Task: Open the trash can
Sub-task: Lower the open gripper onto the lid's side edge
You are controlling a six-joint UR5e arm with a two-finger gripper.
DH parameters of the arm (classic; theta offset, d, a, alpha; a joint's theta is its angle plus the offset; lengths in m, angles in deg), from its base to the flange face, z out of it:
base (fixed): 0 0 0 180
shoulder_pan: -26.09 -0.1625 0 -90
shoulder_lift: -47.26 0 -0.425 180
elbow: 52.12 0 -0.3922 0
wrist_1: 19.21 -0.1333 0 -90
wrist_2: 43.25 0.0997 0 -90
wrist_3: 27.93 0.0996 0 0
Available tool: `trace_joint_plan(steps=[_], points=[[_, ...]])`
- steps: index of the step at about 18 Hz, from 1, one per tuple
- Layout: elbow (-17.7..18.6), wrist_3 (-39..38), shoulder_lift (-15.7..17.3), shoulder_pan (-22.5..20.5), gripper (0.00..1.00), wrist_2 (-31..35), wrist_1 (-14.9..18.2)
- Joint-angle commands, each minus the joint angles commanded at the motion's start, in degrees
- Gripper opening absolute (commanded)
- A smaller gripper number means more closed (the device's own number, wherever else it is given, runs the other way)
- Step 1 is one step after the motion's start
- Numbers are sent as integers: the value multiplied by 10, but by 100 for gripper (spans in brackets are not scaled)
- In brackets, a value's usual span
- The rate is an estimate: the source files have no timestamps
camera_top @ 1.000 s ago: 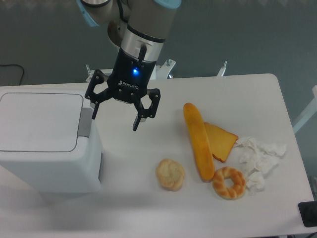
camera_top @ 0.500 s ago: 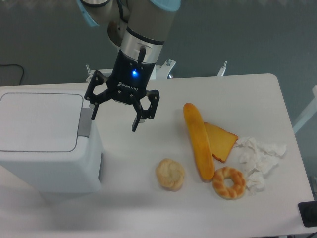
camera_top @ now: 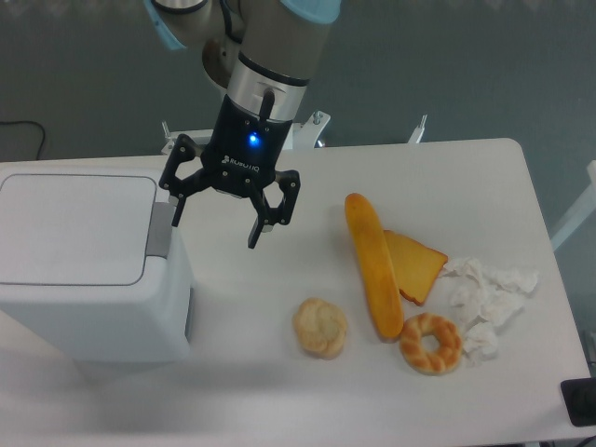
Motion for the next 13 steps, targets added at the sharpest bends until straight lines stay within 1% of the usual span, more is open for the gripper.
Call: trace_joint_plan(steps=[6, 13], points=[[-1, -1, -1, 0, 100, -7, 0], [2, 0, 5, -4, 100, -14, -1]])
